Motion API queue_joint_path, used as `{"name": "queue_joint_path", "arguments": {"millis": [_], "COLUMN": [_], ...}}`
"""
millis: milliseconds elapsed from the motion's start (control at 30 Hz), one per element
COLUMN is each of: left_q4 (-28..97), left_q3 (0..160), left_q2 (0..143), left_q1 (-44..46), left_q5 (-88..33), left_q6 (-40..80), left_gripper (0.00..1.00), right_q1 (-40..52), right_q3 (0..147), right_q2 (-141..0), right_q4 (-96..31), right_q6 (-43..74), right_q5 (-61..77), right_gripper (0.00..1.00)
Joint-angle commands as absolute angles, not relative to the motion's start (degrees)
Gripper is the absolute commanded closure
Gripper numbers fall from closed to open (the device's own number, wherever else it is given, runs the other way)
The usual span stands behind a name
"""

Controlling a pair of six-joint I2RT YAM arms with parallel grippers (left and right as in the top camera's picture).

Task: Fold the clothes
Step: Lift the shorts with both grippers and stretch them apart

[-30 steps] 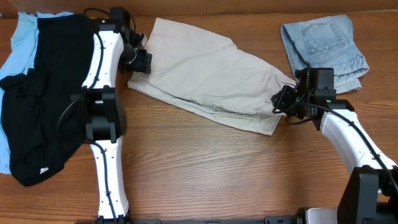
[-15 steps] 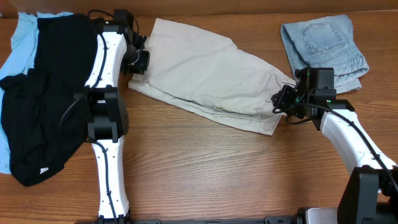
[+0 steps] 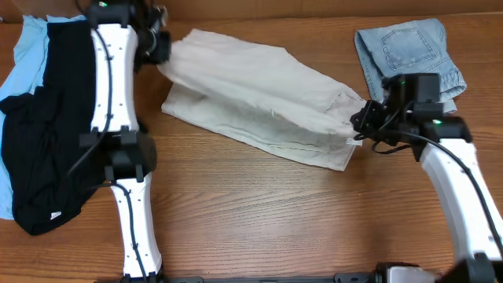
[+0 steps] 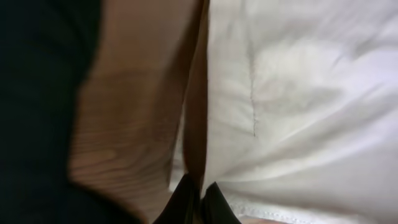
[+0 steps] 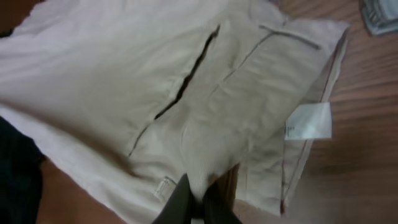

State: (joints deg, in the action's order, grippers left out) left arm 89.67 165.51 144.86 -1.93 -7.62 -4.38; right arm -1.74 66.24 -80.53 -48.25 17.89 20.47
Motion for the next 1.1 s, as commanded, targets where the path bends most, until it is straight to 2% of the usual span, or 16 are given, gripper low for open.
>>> {"name": "queue_joint_path", "arguments": {"millis": [0, 500, 1067], "left_q4": [91.5, 93.2, 95.6], "left_q3": [172.6, 176.2, 176.2], "left_q2": [137.8, 112.4, 93.0], "left_q1": [-2.6, -2.6, -2.6], "left_q5": [-7.1, -2.6, -0.6], "left_q6": [-3.6, -3.6, -3.6], "left_gripper": [0.96, 0.96, 0.96], "right_q1": [-2.0, -5.6, -5.6], "right_q3": [72.2, 97.7, 105.4], "right_q2": [-74.8, -57.2, -47.7], "right_q4": [-53.1, -70.9, -81.8], "right_q6": [15.8, 14.9, 14.9], "right_q5": [17.6, 12.7, 13.7], "right_gripper": [0.96, 0.96, 0.96]}}
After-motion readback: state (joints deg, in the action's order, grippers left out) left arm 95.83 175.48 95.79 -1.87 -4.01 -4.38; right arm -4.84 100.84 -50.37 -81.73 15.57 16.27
